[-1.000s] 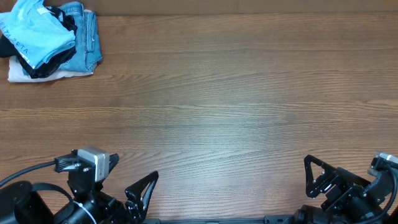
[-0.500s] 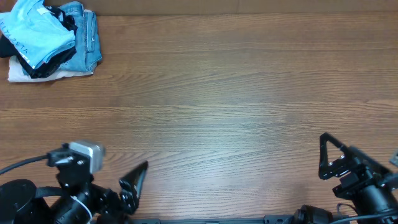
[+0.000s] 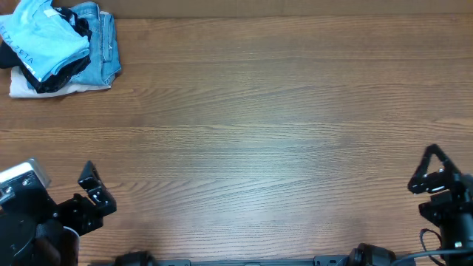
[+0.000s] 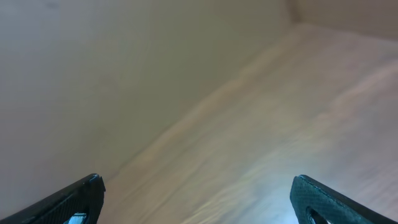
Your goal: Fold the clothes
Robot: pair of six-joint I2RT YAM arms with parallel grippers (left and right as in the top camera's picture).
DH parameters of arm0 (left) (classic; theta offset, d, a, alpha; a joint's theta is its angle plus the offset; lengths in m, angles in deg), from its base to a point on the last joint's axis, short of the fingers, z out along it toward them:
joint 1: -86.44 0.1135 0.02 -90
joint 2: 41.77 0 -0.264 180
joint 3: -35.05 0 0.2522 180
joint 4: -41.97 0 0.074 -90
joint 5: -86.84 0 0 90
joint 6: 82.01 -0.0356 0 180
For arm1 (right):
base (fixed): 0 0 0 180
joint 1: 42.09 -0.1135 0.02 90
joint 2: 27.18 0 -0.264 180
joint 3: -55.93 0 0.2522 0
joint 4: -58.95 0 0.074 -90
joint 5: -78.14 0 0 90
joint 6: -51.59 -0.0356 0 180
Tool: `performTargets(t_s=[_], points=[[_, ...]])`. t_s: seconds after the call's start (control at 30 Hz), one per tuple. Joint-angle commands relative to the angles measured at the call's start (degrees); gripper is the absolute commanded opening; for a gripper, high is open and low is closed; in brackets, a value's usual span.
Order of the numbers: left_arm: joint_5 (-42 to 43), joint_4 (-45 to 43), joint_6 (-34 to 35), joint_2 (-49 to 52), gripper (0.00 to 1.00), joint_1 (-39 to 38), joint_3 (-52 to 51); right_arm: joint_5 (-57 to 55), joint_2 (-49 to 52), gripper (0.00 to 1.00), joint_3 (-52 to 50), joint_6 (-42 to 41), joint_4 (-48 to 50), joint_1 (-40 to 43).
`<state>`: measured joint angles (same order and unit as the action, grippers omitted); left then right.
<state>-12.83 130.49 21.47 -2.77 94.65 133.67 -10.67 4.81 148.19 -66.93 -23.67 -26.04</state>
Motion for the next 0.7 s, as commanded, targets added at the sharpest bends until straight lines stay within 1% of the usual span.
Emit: performTargets(t_s=[0.0,0.23,0.67], points=[[-4.02,0.63,1.36,-0.48,1.0,-0.37,-0.02,-7.8,-0.5,1.0,-1.7,-0.07,-0.9,0.09],[-4.07,3.5,1.33,-0.48,1.0,-0.37,-0.02,-7.8,-0.48,1.0,-1.75,-0.04,-1.55,0.09],[-4.02,4.81,1.36,-0.48,1.0,-0.37,-0.02,-7.8,-0.48,1.0,-1.75,-0.04,-1.55,0.09]])
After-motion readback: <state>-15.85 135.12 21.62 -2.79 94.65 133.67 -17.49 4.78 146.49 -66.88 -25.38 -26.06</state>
